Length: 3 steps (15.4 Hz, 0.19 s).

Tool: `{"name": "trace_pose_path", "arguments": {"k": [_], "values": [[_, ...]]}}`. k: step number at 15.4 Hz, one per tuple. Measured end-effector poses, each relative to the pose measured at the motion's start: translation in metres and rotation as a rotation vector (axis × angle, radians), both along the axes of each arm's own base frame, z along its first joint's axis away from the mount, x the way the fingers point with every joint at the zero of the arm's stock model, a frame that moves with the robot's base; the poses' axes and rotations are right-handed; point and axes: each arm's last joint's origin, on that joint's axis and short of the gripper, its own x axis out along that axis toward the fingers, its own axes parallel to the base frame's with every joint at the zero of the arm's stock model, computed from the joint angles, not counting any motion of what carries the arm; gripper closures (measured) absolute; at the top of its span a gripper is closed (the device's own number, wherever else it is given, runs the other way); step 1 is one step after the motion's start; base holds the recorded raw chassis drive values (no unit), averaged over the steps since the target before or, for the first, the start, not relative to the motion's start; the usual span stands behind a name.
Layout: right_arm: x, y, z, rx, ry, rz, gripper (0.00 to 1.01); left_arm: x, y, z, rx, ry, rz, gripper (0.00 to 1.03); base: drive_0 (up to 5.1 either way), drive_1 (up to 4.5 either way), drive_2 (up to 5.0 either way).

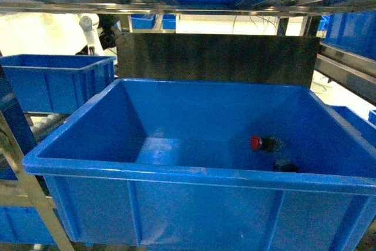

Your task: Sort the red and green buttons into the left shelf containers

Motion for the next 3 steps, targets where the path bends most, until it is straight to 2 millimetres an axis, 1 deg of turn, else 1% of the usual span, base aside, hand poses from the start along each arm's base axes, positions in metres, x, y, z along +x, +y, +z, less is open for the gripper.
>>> {"name": "trace_pose_path", "arguments": {"k": [3], "values": [[0.0, 0.0, 0.0, 0.0, 0.0, 0.0, 0.03, 0.0, 0.0, 0.0, 0.0, 0.0, 0.0, 0.05, 0.0, 0.0, 0.0]]}}
